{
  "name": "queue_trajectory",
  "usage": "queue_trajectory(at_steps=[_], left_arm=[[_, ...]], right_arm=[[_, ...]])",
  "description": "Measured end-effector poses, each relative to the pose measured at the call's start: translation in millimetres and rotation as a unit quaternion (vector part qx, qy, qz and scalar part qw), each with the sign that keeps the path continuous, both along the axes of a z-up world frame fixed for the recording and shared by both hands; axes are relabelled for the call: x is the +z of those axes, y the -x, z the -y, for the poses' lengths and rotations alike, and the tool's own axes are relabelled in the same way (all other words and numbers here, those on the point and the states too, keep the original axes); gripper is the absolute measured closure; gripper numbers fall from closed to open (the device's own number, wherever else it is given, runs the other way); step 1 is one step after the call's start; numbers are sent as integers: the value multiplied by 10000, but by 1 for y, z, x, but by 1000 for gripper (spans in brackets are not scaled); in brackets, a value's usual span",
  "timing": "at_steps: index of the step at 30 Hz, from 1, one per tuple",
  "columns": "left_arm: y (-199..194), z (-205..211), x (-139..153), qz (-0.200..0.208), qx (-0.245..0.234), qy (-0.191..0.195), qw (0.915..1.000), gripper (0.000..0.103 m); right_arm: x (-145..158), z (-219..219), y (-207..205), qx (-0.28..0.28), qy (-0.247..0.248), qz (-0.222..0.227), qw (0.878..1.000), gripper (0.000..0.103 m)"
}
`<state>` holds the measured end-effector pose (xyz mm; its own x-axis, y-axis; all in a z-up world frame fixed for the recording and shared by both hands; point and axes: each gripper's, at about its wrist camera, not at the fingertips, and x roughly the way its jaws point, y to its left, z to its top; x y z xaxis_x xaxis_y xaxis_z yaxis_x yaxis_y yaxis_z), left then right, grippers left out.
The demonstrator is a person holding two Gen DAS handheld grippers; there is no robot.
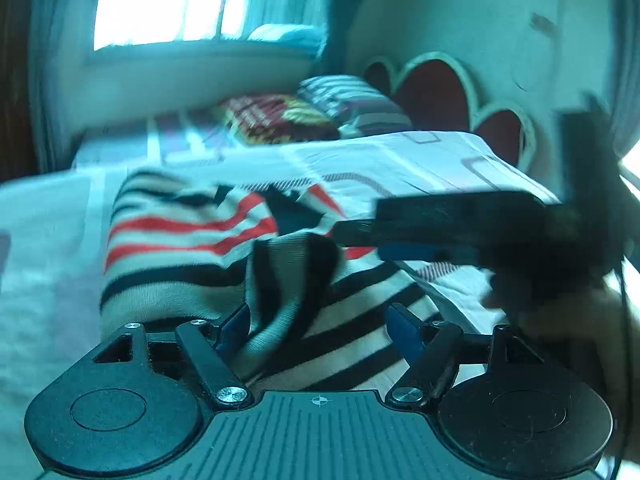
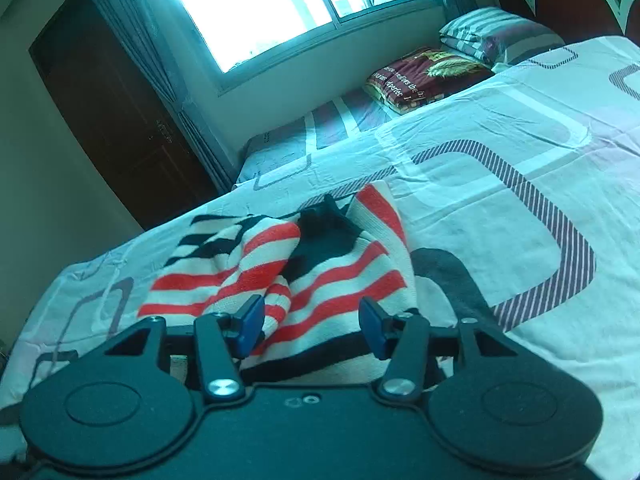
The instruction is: Fold small clothes
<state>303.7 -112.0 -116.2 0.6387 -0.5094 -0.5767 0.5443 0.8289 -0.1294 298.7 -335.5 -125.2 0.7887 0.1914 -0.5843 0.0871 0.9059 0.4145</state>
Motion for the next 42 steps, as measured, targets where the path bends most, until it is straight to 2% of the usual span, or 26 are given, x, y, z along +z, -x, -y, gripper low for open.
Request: queue_trajectory(at_steps=[2, 4, 6, 7, 11, 14, 16, 18, 19, 20, 23, 26, 29, 33, 39, 42], left_arm=[[3, -14, 11, 3, 103, 137, 9999, 29], [3, -38, 21, 93, 420, 370, 9984, 29], [-1, -63, 30, 163, 851, 675, 9940, 29], [-8, -73, 29, 183, 1103, 688, 9913, 29], [-41, -90, 12, -56, 1612, 214, 9867, 29], [-51, -86, -8, -177, 1642, -13, 9863, 29], [-51, -74, -21, -236, 1496, -131, 9884, 29], [-47, -62, -32, -266, 1340, -213, 9904, 29], [-47, -60, -35, -247, 1380, -207, 9899, 29], [-48, -60, -36, -247, 1425, -166, 9893, 29], [-49, -67, -32, -255, 1517, 44, 9881, 29], [-52, -73, -26, -68, 1684, 208, 9855, 29], [-59, -67, -22, 14, 1579, 268, 9871, 29], [-59, -44, -17, 173, 1307, 238, 9910, 29], [-59, -25, -20, -15, 1155, 305, 9928, 29], [-65, -21, -34, -368, 1090, 311, 9929, 28]], right_arm=[[1, -3, -4, 75, -168, -69, 9998, 51], [3, -8, -7, 140, -213, -82, 9996, 49], [5, -13, -11, 164, -220, -50, 9996, 41], [5, -16, -14, 194, -278, -51, 9994, 35], [-1, -27, -39, 455, -640, -357, 9963, 30], [-13, -38, -57, 604, -705, -710, 9932, 27], [-20, -43, -63, 611, -669, -866, 9921, 27], [-25, -48, -67, 719, -682, -926, 9908, 35], [-28, -53, -69, 812, -589, -996, 9900, 50], [-29, -57, -69, 893, -429, -984, 9902, 73], [-21, -69, -61, 1133, 146, -551, 9919, 80], [-2, -74, -47, 1217, 686, 37, 9902, 81], [12, -59, -48, 1188, 890, 179, 9888, 81], [14, -29, -48, 885, 1167, 152, 9891, 81], [-8, -1, -42, 467, 1416, -67, 9888, 81], [-27, 0, -45, 412, 1593, -208, 9862, 77]])
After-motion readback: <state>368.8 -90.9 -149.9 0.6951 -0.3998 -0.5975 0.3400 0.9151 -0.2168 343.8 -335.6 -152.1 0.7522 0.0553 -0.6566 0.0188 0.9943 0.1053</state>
